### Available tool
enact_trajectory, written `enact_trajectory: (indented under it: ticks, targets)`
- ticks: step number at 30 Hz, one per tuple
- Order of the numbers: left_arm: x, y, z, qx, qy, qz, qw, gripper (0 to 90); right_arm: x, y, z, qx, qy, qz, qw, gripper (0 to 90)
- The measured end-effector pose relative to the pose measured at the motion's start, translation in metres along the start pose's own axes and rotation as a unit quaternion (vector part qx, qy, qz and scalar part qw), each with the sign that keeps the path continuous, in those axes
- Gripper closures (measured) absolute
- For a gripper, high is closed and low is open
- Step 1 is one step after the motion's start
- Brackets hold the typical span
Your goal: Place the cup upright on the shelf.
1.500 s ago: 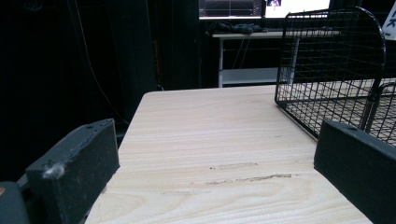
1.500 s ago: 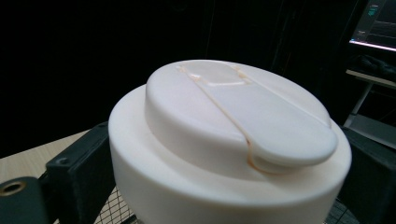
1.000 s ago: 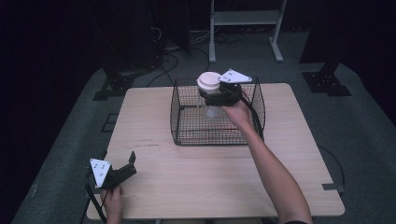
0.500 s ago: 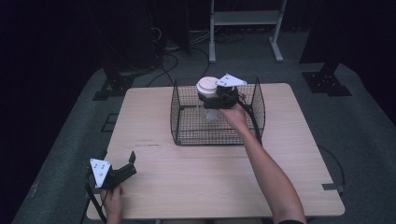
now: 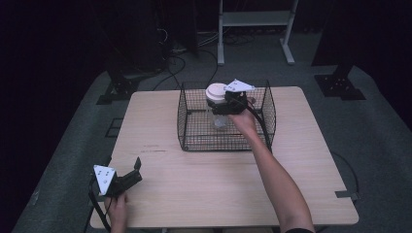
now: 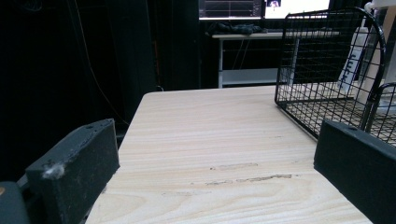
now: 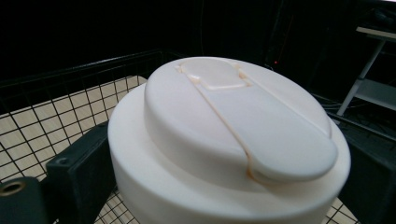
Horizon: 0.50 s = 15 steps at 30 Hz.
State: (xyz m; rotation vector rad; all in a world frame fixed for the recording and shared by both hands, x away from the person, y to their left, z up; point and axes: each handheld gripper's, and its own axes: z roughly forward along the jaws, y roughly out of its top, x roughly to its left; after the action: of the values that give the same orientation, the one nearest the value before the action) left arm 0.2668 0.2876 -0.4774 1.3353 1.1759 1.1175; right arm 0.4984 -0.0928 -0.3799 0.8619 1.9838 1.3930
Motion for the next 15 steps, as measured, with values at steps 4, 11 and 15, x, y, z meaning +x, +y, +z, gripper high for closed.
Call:
enact_trajectory:
  ticks: [4, 11, 15]
  targets:
    - [0.0, 0.0, 0.0, 0.0, 0.0, 0.0, 1.0, 0.0, 0.0001, -0.0019, 0.0022, 0.002, 0.005, 0.001, 1.0, 4.5]
    - [-0.0001, 0.0001, -0.0001, 0.0, 0.0, 0.001, 1.0, 0.0, 0.0013, -0.0062, 0.0056, 0.01, 0.007, -0.003, 0.9999, 4.5]
    - [0.0, 0.0001, -0.0002, -0.001, 0.0, 0.0, 1.0, 0.0, 0.0004, -0.0097, 0.0066, 0.013, 0.006, -0.004, 0.9999, 4.5]
